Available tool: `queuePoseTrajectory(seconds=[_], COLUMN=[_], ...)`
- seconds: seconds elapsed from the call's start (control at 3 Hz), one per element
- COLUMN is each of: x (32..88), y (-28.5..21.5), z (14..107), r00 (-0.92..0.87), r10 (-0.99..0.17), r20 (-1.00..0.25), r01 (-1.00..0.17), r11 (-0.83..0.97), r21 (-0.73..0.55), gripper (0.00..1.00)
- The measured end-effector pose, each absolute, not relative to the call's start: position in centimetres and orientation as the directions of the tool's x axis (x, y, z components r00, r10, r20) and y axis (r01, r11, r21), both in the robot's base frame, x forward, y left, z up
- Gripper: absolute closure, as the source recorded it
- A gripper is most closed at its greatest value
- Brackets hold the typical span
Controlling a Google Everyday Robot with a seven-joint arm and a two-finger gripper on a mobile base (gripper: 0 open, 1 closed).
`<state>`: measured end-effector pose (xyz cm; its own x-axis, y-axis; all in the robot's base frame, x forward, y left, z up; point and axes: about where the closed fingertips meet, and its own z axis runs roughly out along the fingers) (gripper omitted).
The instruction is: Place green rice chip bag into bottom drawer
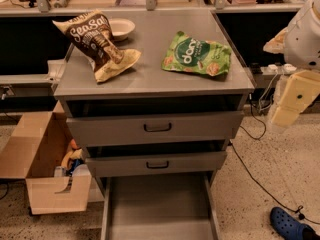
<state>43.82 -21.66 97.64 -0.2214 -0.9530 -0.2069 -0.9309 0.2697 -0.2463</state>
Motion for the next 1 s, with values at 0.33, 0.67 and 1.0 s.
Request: queuePoseTrajectory(seconds=[0.33,0.67,1.0], x=[43.8,46.4,51.8], y=[-21.7,-21.9,-21.2], z=[97.6,96.4,94.9], r00=[-0.221,-0.215,-0.156], r10=[-0.953,-0.949,-0.943], r20=[-0.207,-0.229,-0.295], r01=[-0.931,-0.924,-0.915], r11=[0.270,0.274,0.251], r21=[-0.246,-0.268,-0.317], gripper=[0.00,0.00,0.00])
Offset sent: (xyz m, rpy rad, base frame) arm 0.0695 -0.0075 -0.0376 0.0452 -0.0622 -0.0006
